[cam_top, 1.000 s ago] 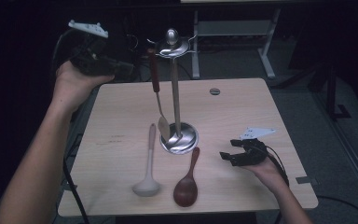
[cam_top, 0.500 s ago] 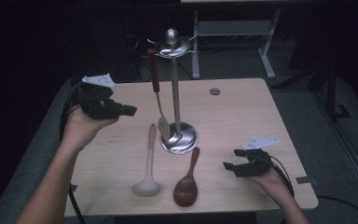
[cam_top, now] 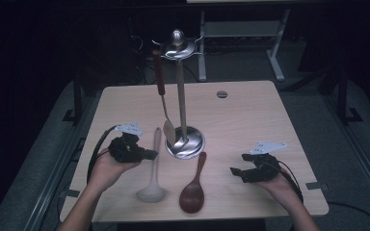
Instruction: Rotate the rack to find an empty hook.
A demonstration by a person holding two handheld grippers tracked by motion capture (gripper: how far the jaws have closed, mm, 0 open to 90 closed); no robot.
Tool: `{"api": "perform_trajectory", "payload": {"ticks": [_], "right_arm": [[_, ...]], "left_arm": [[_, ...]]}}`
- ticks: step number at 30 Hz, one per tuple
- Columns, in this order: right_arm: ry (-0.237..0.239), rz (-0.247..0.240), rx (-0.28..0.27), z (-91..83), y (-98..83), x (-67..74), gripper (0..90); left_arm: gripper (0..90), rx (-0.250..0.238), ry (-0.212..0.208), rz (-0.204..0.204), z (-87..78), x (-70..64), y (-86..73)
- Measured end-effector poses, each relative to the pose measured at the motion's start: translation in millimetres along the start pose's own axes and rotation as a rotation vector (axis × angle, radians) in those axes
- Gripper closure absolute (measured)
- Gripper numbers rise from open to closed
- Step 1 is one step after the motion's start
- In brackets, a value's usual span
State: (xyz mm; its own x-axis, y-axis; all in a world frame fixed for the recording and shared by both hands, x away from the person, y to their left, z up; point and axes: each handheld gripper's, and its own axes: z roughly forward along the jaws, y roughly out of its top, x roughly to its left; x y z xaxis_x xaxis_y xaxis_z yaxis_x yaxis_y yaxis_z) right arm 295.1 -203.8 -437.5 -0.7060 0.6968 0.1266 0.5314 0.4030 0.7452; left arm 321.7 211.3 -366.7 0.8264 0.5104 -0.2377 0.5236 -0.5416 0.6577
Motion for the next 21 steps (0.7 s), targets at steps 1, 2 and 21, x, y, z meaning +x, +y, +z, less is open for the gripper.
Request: {"api": "perform_trajectory", "payload": {"ticks": [1,2,21], "right_arm": [[-0.003,-0.001,0.001,0.2,-0.3,-0.3,27.4],[-0.005,-0.001,0.002,0.2,-0.4,-0.6,27.3],[-0.019,-0.009,0.020,3.3,-0.8,-0.8,26.9]], "left_arm": [[90.0,0.006,-0.009,-0.008,5.5,-0.5,-4.5],[90.0,0.016,-0.015,-0.014,10.8,-1.1,-8.9],[90.0,0.183,-0.015,-0.054,66.3,6.7,-49.1]]}}
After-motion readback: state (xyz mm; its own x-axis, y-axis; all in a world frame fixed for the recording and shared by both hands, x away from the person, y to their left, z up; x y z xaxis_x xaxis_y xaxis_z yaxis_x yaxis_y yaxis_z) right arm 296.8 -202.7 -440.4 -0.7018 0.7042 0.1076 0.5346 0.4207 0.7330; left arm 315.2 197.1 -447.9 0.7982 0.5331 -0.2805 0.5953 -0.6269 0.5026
